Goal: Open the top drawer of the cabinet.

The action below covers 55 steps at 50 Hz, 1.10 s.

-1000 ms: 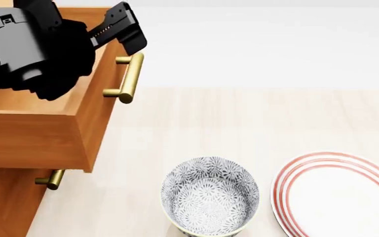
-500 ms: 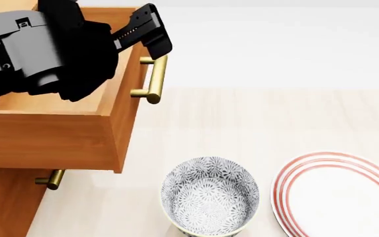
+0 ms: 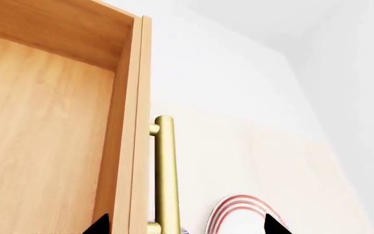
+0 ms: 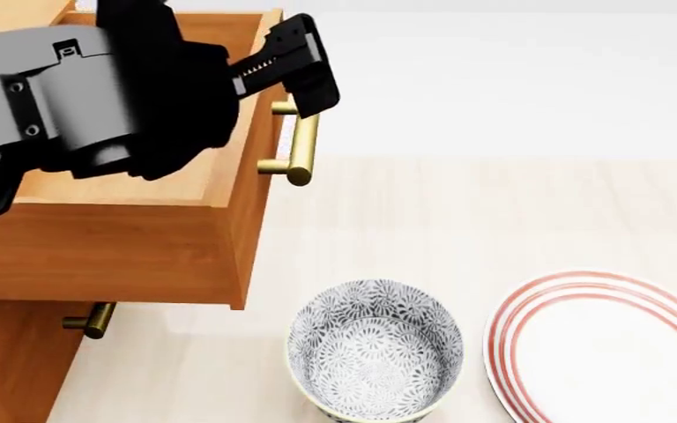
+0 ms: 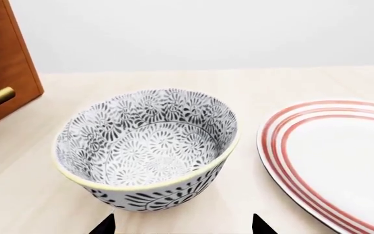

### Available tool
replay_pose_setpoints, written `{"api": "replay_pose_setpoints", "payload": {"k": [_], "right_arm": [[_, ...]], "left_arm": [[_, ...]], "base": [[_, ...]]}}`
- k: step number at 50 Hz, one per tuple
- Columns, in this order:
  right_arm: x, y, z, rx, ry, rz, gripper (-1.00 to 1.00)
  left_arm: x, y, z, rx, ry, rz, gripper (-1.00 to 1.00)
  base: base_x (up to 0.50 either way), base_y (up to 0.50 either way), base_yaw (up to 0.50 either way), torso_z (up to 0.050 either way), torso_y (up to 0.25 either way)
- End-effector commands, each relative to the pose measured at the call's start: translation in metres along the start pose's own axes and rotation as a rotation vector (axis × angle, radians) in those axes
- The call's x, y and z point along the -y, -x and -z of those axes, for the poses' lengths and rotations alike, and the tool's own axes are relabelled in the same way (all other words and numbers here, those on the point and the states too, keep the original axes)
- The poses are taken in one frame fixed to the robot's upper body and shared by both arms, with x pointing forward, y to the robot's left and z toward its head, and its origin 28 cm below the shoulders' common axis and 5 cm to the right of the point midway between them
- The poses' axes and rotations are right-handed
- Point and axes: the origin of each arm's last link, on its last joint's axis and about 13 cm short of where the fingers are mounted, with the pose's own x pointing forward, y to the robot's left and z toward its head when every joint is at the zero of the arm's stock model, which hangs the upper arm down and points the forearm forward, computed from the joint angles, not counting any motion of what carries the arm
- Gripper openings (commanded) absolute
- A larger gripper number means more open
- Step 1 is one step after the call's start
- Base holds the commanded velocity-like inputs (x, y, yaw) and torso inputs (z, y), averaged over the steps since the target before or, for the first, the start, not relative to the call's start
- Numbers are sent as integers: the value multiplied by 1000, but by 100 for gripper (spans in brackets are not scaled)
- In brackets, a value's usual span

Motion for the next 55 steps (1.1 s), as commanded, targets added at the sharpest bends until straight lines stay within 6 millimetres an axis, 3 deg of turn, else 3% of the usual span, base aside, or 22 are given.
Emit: {"api": "replay_pose_setpoints", "payload": {"k": [1, 8, 14, 26, 34, 55], "right_arm": [[-2, -1, -1, 17, 1, -15, 100], [-2, 0, -2, 15, 0, -17, 100], [-2, -1, -1, 10, -1, -15, 100], [-1, -3, -1, 6, -3, -6, 100], [-1, -3, -2, 3, -5, 0, 100], [-2, -2, -1, -3, -2, -6, 100]], "left_arm": [[27, 11, 4, -17, 45, 182, 100], [28, 13, 6, -8, 32, 185, 100], [16, 12, -5, 245, -133, -25, 100], [11, 38, -5, 403, -212, -31, 100], [9, 55, 11, 464, -280, 13, 100], [3, 130, 68, 427, -421, 375, 100]], "base": [[0, 0, 0, 0, 0], [0, 0, 0, 0, 1], [0, 0, 0, 0, 2], [0, 0, 0, 0, 0], [0, 0, 0, 0, 0], [0, 0, 0, 0, 0]]}}
